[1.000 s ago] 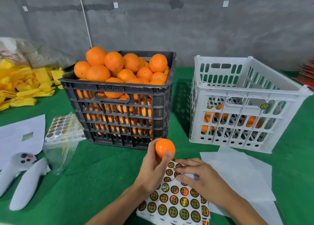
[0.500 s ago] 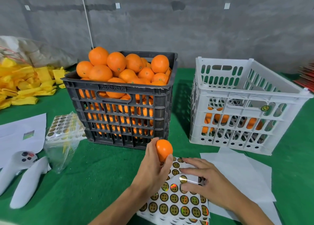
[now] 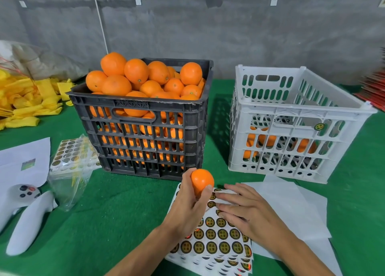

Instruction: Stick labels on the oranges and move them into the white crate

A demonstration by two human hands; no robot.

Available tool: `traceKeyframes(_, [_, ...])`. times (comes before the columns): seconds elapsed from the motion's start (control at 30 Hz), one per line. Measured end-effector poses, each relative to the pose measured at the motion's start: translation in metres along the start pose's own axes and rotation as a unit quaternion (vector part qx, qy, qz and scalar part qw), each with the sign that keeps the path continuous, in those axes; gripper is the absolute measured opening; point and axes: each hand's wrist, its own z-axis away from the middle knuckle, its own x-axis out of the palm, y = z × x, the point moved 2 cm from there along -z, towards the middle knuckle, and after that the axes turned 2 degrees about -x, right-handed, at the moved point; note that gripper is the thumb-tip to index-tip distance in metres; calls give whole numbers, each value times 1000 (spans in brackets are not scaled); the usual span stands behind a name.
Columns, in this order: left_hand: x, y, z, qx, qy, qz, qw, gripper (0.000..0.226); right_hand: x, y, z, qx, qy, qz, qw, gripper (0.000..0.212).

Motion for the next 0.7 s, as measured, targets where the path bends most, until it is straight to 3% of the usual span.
traceKeyframes(0.13, [-1, -2, -2, -3, 15, 6, 1000, 43, -3, -5, -1, -57, -7, 42, 997, 16])
traceKeyframes(0.2, [-2, -3, -3, -5, 15, -3, 1000, 43, -3, -9, 0, -13, 10, -16, 1000, 12])
traceKeyframes(0.23, [-2, -3, -3, -6, 10, -9, 1000, 46, -4, -10, -1, 50, 28, -85, 995, 12])
traceKeyframes(0.33, [-3, -2, -3, -7, -21, -41, 999, 60, -9, -11, -10, 230, 119, -323, 910, 12])
traceKeyframes(0.43, [-3, 4, 0, 13, -42, -76, 996, 59, -10, -14, -21, 277, 168, -402, 856, 14])
traceKeyframes(0.7, [-5, 17, 4, 41, -71, -92, 992, 57, 5, -25, -27, 316, 159, -295, 888, 22])
